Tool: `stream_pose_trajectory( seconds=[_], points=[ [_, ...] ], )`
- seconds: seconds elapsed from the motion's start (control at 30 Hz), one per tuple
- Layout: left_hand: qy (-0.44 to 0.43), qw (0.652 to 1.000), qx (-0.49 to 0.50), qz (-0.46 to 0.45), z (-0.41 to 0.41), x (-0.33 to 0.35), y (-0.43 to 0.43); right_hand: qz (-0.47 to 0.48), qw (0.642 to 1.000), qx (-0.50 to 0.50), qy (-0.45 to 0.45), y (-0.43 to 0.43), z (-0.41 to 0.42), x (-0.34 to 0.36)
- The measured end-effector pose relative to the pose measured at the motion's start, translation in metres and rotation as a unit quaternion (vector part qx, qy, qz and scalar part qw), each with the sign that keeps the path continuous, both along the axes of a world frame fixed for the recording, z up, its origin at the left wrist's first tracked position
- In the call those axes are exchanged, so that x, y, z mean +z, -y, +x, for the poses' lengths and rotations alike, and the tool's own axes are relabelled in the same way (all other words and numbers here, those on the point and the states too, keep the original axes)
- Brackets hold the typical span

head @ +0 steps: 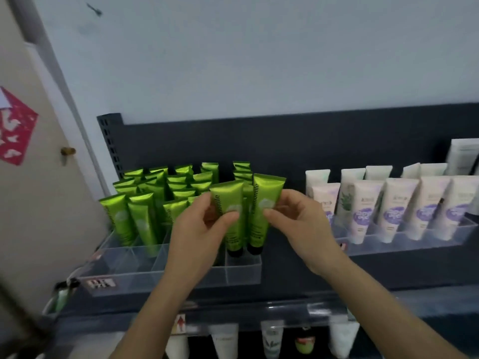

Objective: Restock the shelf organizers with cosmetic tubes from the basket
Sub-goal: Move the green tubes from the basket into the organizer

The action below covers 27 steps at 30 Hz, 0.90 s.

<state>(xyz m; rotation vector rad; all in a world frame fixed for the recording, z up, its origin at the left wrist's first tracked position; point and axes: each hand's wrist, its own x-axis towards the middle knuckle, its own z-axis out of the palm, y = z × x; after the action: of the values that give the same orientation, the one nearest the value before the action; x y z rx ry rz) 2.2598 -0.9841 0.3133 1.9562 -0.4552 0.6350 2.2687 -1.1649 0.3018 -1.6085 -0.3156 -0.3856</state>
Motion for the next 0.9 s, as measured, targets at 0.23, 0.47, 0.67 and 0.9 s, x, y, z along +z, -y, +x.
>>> stream_pose_trajectory(
  seconds=[0.23, 0.47, 0.67, 0.9],
  points=[
    [-0.025, 0.999, 0.034, -0.013, 0.005, -0.004, -0.039, -0.128, 0.991, -0.04, -0.008, -0.031, 0.024, -0.032],
    [-0.048, 0.998, 0.043, 0.027, 0.011, -0.016, -0.061, -0.226, 0.972, -0.059, -0.019, -0.032, 0.036, -0.042],
    [-0.108, 0.99, 0.041, 0.077, 0.018, -0.04, -0.064, -0.196, 0.979, -0.054, -0.028, -0.028, 0.033, -0.046],
    [-0.104, 0.986, 0.103, 0.078, 0.007, -0.033, -0.059, -0.15, 0.987, -0.055, -0.029, -0.024, 0.024, -0.046]
  ],
)
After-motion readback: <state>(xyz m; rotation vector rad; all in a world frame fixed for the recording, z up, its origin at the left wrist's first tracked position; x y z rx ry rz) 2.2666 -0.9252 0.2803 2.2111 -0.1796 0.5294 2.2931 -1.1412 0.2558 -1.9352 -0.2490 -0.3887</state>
